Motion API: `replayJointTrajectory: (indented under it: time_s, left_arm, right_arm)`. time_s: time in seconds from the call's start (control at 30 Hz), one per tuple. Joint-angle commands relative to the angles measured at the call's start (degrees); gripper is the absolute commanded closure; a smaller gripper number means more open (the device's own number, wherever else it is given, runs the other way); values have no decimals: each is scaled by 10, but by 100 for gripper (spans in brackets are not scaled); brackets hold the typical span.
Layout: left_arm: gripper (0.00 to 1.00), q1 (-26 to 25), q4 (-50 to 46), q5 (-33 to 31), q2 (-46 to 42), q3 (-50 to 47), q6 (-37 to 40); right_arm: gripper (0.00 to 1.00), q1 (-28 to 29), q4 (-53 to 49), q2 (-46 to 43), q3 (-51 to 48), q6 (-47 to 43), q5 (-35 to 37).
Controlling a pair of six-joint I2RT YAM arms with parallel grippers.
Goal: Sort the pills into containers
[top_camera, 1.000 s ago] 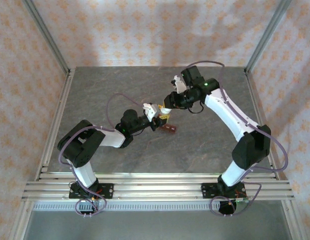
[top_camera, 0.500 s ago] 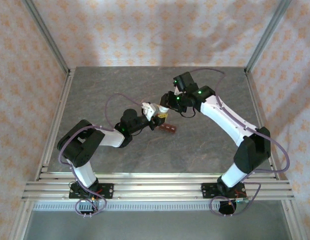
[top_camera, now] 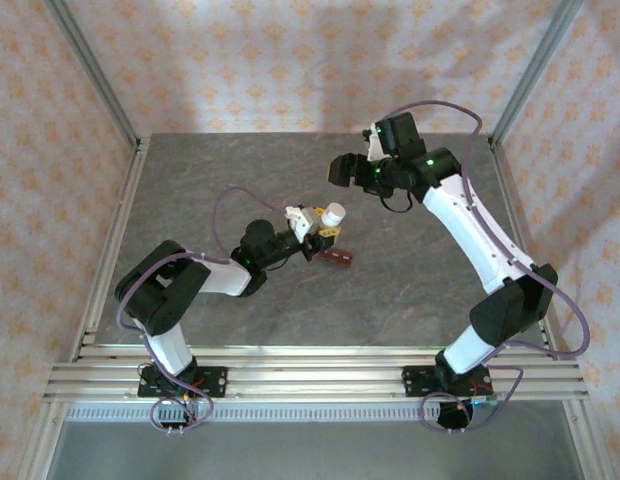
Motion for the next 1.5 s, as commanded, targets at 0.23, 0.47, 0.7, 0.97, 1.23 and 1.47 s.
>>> replayJointTrajectory:
  time_s: [0.23, 0.47, 0.7, 0.97, 1.23, 1.47]
  left_arm:
    - [100, -1, 35, 21, -22, 13, 5]
    - [100, -1, 35, 22, -22, 16, 2]
    - [100, -1, 35, 22, -21, 18, 2]
    - [100, -1, 35, 22, -19, 18, 4]
    - [100, -1, 36, 21, -18, 19, 2]
    - [100, -2, 37, 11, -17, 17, 4]
  right_arm:
    - [21, 2, -91, -3, -3, -199, -72]
    - [23, 3, -86, 17, -21, -201, -86]
    - [29, 5, -78, 32, -27, -198, -98]
    - [47, 8, -62, 39, -45, -183, -108]
    - [63, 10, -9, 31, -91, -82, -80]
    - [66, 42, 95, -2, -179, 133, 28]
